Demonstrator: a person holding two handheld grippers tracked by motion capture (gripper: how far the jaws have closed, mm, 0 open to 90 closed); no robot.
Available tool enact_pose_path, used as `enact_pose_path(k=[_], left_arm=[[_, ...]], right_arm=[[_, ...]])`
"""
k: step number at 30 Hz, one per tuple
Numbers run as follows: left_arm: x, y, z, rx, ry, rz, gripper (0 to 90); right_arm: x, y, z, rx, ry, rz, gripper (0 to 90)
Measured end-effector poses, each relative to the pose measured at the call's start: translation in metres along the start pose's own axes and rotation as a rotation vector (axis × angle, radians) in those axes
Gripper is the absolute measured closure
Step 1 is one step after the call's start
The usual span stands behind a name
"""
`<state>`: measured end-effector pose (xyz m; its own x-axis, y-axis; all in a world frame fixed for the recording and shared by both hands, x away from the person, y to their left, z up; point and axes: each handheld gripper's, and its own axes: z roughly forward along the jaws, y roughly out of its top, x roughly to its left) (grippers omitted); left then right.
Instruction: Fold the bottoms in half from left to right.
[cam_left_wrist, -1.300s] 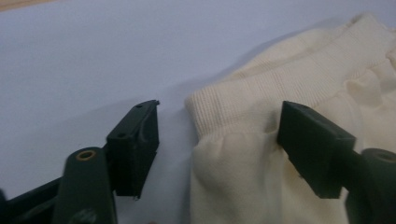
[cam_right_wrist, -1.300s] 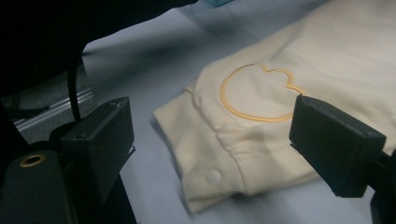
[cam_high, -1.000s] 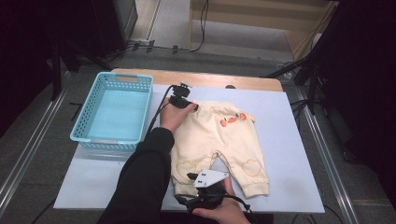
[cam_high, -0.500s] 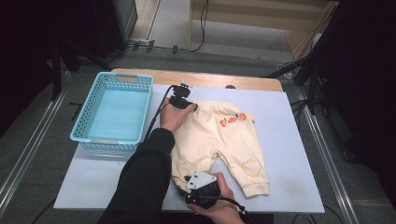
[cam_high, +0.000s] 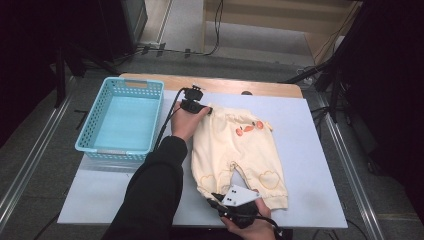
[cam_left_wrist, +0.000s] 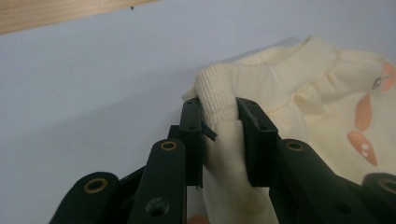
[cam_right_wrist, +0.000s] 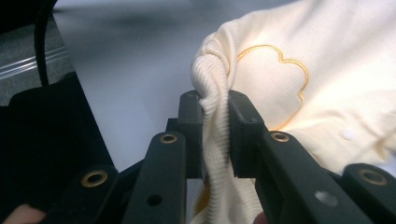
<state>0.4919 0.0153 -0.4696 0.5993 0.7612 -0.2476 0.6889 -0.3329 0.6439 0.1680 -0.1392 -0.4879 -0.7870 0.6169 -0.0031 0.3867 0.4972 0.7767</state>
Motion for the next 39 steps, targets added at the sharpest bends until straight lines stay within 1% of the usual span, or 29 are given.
enact_pose_path(k=[1,2,3,4,6,8,9,12,13,14,15,17,19,20,21,22,23,24,25,27,29,32,34,35,37,39], left_arm=[[-0.001,0.001,-0.003,-0.006,-0.003,0.004,73.8],[-0.003,0.003,-0.005,-0.011,-0.003,0.008,73.8],[-0.004,0.004,-0.007,-0.017,-0.002,0.008,73.8],[-0.005,0.005,-0.009,-0.013,0.004,0.012,73.8],[-0.007,0.007,-0.013,-0.015,0.009,0.004,73.8],[-0.007,0.009,-0.019,-0.016,0.022,-0.003,73.8],[-0.007,0.010,-0.023,-0.020,0.028,-0.010,73.9],[-0.007,0.013,-0.036,-0.012,0.069,-0.003,74.0],[-0.006,0.013,-0.041,-0.002,0.087,0.003,74.0],[-0.006,0.014,-0.046,0.000,0.106,0.003,74.0],[-0.004,0.014,-0.053,0.002,0.117,0.007,74.0],[0.001,0.016,-0.069,-0.006,0.142,-0.007,74.0],[0.006,0.017,-0.082,-0.009,0.172,-0.017,74.0],[0.010,0.017,-0.089,0.001,0.183,-0.031,73.9],[0.012,0.017,-0.092,0.006,0.188,-0.041,73.8],[0.014,0.016,-0.095,0.019,0.197,-0.038,73.5],[0.017,0.015,-0.097,0.027,0.208,-0.037,73.3],[0.017,0.014,-0.097,0.029,0.209,-0.036,72.9],[0.018,0.013,-0.096,0.025,0.199,-0.034,72.7],[0.017,0.011,-0.093,0.024,0.190,-0.034,72.5],[0.013,0.010,-0.088,0.024,0.172,-0.032,72.4],[0.006,0.009,-0.079,0.023,0.152,-0.030,72.3],[0.001,0.009,-0.073,0.022,0.148,-0.020,72.2],[-0.002,0.008,-0.070,0.022,0.147,-0.022,72.1],[-0.008,0.007,-0.064,0.021,0.142,-0.018,72.1],[-0.012,0.007,-0.058,0.021,0.137,-0.017,72.0]], right_arm=[[-0.001,-0.001,-0.004,-0.012,-0.001,0.000,75.8],[-0.002,-0.001,-0.009,-0.018,-0.002,0.012,76.0],[-0.003,-0.001,-0.013,-0.030,-0.002,0.014,76.2],[-0.003,-0.001,-0.016,-0.036,-0.002,0.021,76.5],[-0.001,0.002,-0.021,-0.058,0.004,0.031,76.9],[0.002,0.007,-0.024,-0.082,0.004,0.024,77.3],[0.004,0.010,-0.025,-0.092,0.005,0.014,77.4],[0.010,0.019,-0.024,-0.117,0.020,-0.010,77.6],[0.012,0.022,-0.023,-0.120,0.030,-0.007,77.7],[0.014,0.025,-0.022,-0.127,0.040,-0.015,77.7],[0.017,0.029,-0.020,-0.130,0.050,-0.021,77.7],[0.023,0.036,-0.016,-0.136,0.057,-0.038,77.7],[0.029,0.046,-0.014,-0.149,0.073,-0.051,77.8],[0.031,0.051,-0.013,-0.159,0.085,-0.053,77.8],[0.034,0.056,-0.013,-0.174,0.100,-0.058,77.8],[0.036,0.059,-0.014,-0.183,0.108,-0.057,77.8],[0.037,0.061,-0.015,-0.193,0.109,-0.061,77.8],[0.037,0.061,-0.016,-0.201,0.106,-0.061,77.7],[0.036,0.060,-0.016,-0.204,0.104,-0.062,77.7],[0.032,0.053,-0.019,-0.213,0.100,-0.042,77.7],[0.025,0.041,-0.025,-0.216,0.090,-0.009,77.7],[0.017,0.022,-0.036,-0.219,0.056,0.021,77.6],[0.009,0.009,-0.045,-0.222,0.045,0.076,77.6],[0.005,0.004,-0.049,-0.225,0.037,0.099,77.6],[-0.002,-0.007,-0.056,-0.229,0.017,0.129,77.7],[-0.008,-0.016,-0.060,-0.226,0.006,0.150,77.7]])
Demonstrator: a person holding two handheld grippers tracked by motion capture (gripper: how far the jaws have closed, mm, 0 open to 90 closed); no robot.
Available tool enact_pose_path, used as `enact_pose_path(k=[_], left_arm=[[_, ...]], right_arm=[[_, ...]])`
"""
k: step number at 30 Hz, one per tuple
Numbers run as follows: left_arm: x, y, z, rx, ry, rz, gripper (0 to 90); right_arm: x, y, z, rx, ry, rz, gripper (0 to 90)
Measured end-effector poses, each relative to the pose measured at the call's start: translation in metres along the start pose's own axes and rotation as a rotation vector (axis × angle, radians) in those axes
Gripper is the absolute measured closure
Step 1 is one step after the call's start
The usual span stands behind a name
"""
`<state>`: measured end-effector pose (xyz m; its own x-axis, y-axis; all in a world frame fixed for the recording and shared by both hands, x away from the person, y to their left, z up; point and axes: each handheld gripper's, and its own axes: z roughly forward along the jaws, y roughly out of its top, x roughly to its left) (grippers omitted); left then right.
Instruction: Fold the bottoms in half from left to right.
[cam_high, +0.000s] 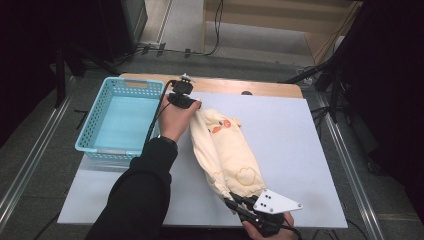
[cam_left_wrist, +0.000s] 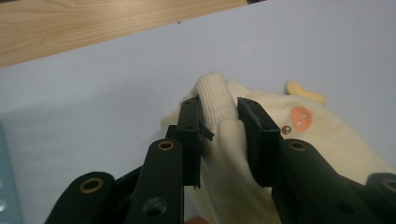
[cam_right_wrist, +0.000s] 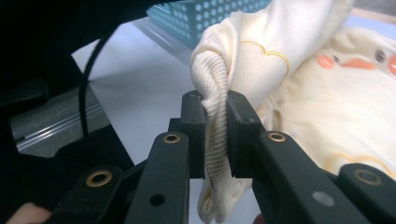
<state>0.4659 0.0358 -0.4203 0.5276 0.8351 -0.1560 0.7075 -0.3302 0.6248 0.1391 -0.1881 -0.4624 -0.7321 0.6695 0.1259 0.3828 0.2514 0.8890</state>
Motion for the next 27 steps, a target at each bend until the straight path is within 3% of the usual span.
enact_pose_path(k=[9,16,27], left_arm=[[-0.013,-0.003,0.025,0.015,-0.027,0.010,71.6],[-0.018,-0.001,0.038,0.007,-0.041,-0.004,71.2],[-0.025,-0.003,0.063,0.012,-0.061,0.000,69.4]], right_arm=[[-0.025,-0.029,-0.018,0.034,-0.059,0.076,78.0],[-0.045,-0.044,-0.030,0.056,-0.117,0.126,79.5],[-0.062,-0.063,-0.027,0.160,-0.157,0.186,80.8]])
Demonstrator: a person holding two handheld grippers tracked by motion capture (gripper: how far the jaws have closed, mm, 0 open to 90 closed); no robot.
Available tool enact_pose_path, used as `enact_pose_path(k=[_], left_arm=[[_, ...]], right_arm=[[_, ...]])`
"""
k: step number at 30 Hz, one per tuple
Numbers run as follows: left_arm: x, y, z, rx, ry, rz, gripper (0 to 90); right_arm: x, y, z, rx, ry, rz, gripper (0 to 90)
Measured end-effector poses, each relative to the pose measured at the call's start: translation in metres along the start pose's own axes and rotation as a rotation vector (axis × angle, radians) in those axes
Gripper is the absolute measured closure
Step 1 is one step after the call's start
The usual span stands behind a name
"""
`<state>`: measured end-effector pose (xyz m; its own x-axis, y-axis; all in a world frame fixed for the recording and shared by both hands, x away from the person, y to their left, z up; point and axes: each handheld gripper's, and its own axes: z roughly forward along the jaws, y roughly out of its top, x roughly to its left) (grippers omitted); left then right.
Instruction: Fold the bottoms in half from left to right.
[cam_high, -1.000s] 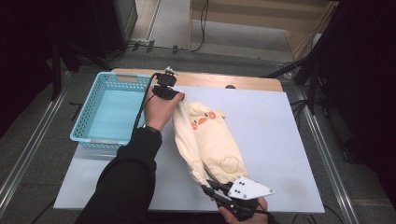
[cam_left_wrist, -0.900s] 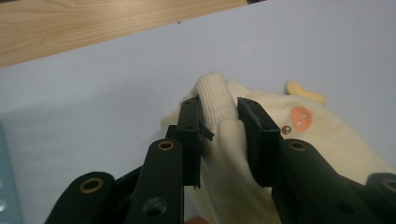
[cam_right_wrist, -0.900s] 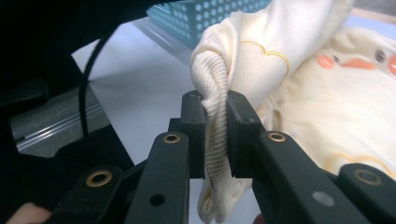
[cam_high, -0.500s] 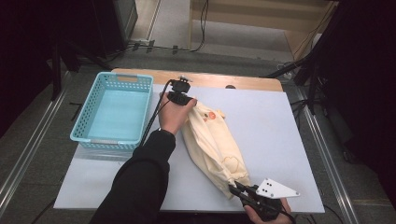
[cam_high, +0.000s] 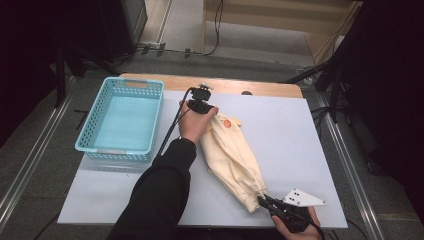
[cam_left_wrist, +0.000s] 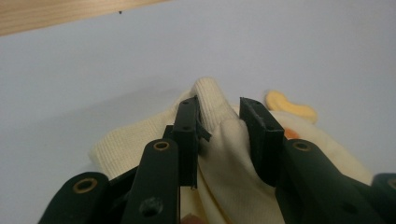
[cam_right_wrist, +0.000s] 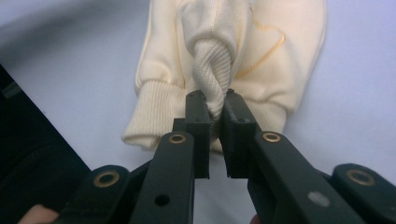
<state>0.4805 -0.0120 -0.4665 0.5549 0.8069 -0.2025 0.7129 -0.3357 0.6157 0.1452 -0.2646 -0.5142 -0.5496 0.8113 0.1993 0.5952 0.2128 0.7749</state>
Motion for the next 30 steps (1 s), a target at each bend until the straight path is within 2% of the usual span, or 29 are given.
enact_pose_path(k=[3,5,6,7,9,11,13,16,19,21,24,26,30], left_arm=[[-0.002,-0.001,0.002,-0.013,-0.002,0.018,66.9],[-0.002,-0.001,-0.001,-0.028,-0.013,0.030,61.5],[-0.002,0.000,-0.003,-0.037,-0.028,0.038,59.3],[-0.002,0.001,-0.006,-0.047,-0.037,0.045,56.7],[0.000,0.003,-0.012,-0.060,-0.044,0.052,49.7],[0.002,0.004,-0.020,-0.083,-0.047,0.061,47.0],[0.005,0.005,-0.028,-0.112,-0.058,0.056,47.1],[0.010,0.005,-0.038,-0.147,-0.072,0.045,50.6],[0.014,0.003,-0.043,-0.128,-0.094,0.062,65.5],[0.014,0.000,-0.039,-0.093,-0.117,0.075,78.0],[0.007,-0.004,-0.029,-0.051,-0.167,0.113,86.8],[-0.001,-0.006,-0.021,-0.042,-0.188,0.134,87.8],[-0.015,-0.008,-0.004,-0.032,-0.230,0.131,89.8]], right_arm=[[-0.004,-0.003,0.004,0.022,0.006,0.029,79.3],[-0.006,-0.003,0.005,0.028,0.008,0.022,68.1],[-0.007,-0.003,0.006,0.025,-0.008,0.017,59.9],[-0.007,-0.003,0.005,0.016,-0.022,0.014,55.7],[-0.007,0.000,0.002,-0.017,-0.017,0.005,48.0],[-0.007,0.004,-0.001,-0.045,-0.035,-0.010,46.4],[-0.008,0.007,-0.003,-0.057,-0.056,-0.018,47.9],[-0.012,0.007,-0.004,-0.053,-0.056,-0.003,57.1],[-0.017,0.005,-0.005,-0.021,-0.049,0.020,70.2],[-0.019,0.005,-0.006,-0.006,-0.041,0.026,77.7],[-0.021,0.005,-0.006,0.019,-0.035,0.033,82.0],[-0.021,0.004,-0.005,0.036,-0.033,0.033,82.9],[-0.023,0.002,-0.003,0.079,-0.021,0.048,83.2]])
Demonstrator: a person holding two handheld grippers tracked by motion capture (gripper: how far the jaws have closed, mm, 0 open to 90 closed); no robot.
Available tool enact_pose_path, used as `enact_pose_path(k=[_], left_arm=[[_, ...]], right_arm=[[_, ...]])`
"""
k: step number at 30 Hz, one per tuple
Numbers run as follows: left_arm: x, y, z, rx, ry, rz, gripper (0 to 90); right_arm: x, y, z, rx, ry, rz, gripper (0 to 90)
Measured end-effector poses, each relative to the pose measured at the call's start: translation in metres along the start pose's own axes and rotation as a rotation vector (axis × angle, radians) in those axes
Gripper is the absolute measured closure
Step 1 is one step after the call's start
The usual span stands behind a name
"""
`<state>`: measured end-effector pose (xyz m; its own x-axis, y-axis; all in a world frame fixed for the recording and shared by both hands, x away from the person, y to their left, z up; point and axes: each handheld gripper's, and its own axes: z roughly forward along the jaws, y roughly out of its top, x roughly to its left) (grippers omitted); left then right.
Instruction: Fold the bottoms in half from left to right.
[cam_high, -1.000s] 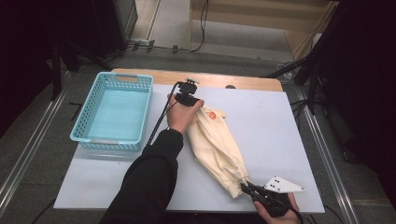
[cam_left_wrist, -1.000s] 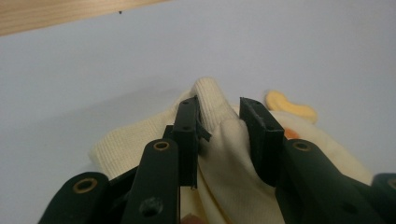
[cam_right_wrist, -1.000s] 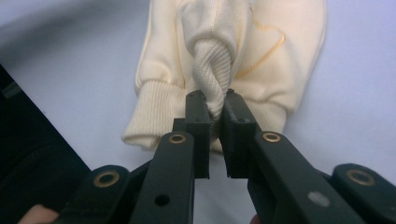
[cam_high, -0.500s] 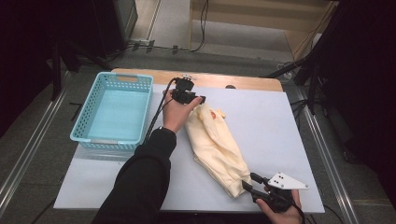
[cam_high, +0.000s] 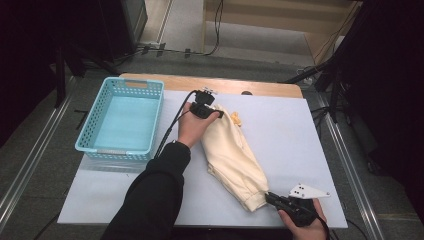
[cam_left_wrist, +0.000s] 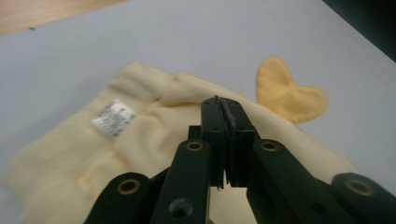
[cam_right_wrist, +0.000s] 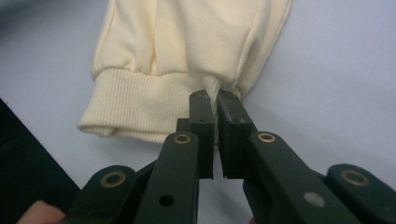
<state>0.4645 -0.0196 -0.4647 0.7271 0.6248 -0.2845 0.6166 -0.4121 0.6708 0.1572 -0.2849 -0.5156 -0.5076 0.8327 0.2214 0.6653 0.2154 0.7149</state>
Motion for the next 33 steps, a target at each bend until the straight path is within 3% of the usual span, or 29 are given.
enact_pose_path(k=[7,10,15,18,21,26,33], left_arm=[[-0.006,-0.006,0.034,0.068,0.021,0.002,88.3],[-0.003,-0.009,0.039,0.077,0.023,-0.002,86.4],[-0.003,-0.005,0.019,0.016,0.058,0.012,69.1],[0.001,-0.004,0.000,-0.028,0.119,-0.005,57.1],[0.011,-0.006,-0.017,-0.042,0.168,-0.031,46.0],[0.028,-0.017,-0.032,-0.049,0.225,-0.082,42.4],[0.042,-0.027,-0.033,-0.032,0.275,-0.138,42.7]], right_arm=[[0.000,-0.002,0.003,0.042,0.015,0.000,83.7],[-0.002,-0.002,0.003,0.047,0.025,0.011,83.6],[-0.003,-0.002,0.001,0.034,0.038,-0.005,75.7],[-0.004,0.001,-0.002,0.005,0.040,-0.009,71.6],[-0.002,0.003,-0.009,-0.047,0.037,-0.016,70.7],[-0.004,0.007,-0.009,-0.067,0.000,-0.020,63.5],[-0.012,0.013,0.007,-0.046,-0.004,-0.009,52.2]])
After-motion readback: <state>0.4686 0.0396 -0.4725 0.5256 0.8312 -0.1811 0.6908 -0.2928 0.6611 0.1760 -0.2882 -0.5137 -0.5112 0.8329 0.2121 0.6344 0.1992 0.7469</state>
